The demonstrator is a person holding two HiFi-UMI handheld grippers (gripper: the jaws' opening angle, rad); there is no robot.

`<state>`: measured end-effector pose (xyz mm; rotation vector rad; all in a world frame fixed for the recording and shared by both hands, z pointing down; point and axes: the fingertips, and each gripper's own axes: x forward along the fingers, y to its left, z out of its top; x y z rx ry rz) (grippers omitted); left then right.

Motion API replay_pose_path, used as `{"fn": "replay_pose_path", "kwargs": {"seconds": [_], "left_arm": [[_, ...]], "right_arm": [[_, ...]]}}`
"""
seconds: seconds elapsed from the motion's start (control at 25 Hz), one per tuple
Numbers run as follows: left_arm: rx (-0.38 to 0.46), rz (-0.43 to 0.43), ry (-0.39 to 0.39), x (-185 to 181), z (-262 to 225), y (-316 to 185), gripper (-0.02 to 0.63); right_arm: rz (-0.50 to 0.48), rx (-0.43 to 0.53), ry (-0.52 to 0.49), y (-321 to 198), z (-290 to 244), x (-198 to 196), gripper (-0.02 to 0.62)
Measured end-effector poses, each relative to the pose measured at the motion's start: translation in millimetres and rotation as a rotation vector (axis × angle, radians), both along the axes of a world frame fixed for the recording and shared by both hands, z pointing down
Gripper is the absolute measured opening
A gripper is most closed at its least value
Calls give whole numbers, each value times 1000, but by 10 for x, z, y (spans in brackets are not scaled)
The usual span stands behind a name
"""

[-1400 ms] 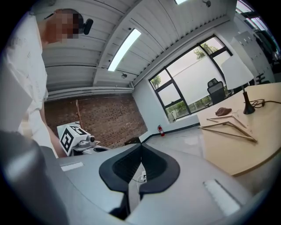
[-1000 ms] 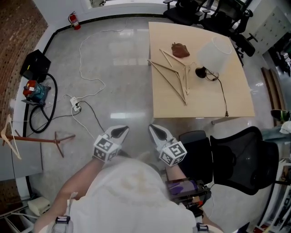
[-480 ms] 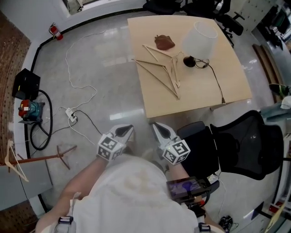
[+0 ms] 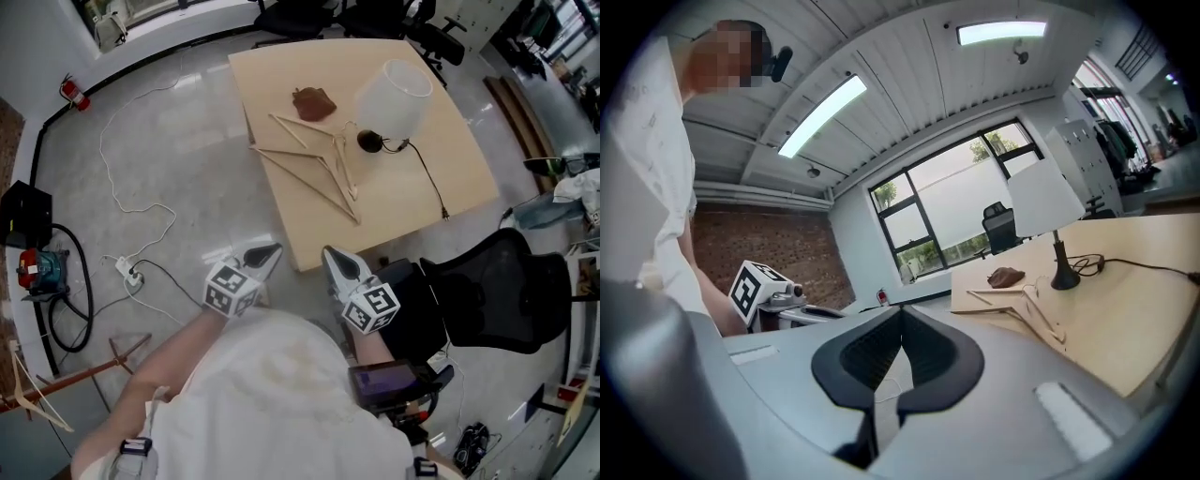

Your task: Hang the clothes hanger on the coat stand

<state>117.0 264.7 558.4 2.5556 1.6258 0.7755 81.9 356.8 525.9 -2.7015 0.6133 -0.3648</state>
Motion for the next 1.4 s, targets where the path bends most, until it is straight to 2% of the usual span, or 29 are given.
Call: {"fn": "replay_pose_path", "kwargs": {"seconds": [0.32,0.52,0.76,0.92,1.12,1.4], "left_arm": [[-21,80,-8,579,-33,-136,2],[-28,104,-38,746,55,-123,2],[19,143,-70,857,274,65,2],[70,157,-52,1042,373,233,2],[150,178,14,1367,483,548,2],[194,252,54,1684,502,1069,2]], "right_arm": [[102,-41,-7,-91,-45,452,15],[133,-65,-46,-35,3,610,14],[139,-46,-78,158,151,821,14],[119,-33,-86,291,237,980,14],[112,-26,-80,586,255,1187,15],[136,-12,-88,931,355,1353,14]]}}
